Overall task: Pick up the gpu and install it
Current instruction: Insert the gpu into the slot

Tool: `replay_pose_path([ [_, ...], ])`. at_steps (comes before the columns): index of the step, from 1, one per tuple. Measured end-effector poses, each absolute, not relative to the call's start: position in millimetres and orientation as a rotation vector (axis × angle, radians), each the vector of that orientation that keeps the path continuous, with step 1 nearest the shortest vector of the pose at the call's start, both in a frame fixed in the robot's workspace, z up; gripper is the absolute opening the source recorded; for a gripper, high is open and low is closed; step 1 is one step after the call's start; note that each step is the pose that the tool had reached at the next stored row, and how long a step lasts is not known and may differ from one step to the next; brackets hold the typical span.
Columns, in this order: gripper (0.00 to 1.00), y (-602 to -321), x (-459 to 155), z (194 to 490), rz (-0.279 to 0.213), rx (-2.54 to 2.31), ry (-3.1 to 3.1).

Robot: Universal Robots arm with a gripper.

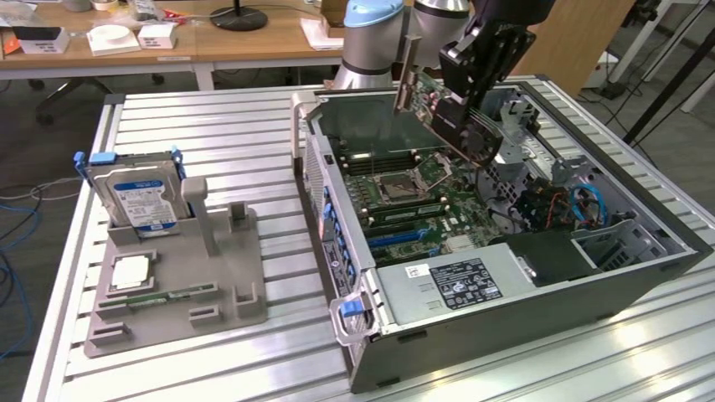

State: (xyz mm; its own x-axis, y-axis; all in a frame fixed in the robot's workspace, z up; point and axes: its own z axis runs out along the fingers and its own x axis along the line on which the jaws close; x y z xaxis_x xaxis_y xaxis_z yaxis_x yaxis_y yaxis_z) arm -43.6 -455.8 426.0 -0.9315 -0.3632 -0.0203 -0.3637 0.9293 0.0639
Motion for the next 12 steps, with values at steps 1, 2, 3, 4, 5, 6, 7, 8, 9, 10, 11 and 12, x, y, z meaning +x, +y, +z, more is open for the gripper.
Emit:
replay_pose_path([
  [1,0.26,-455.8,-43.6,426.0,0.104,-0.589,3.076],
  [2,0.26,-455.8,-43.6,426.0,0.104,-0.600,3.074],
  [3,0.26,-455.8,-43.5,426.0,0.105,-0.613,3.072],
  [4,0.26,-455.8,-43.5,426.0,0.105,-0.624,3.070],
  [5,0.26,-455.8,-43.5,426.0,0.105,-0.635,3.068],
  [6,0.26,-455.8,-43.5,426.0,0.105,-0.648,3.065],
  [7,0.26,-455.8,-43.5,426.0,0.105,-0.662,3.063],
  [8,0.26,-455.8,-43.5,426.0,0.105,-0.677,3.060],
  [9,0.26,-455.8,-43.5,426.0,0.105,-0.690,3.057],
  [10,0.26,-455.8,-43.5,426.0,0.105,-0.704,3.054],
  [11,0.26,-455.8,-43.5,426.0,0.105,-0.718,3.051],
  [12,0.26,-455.8,-43.5,426.0,0.105,-0.732,3.048],
])
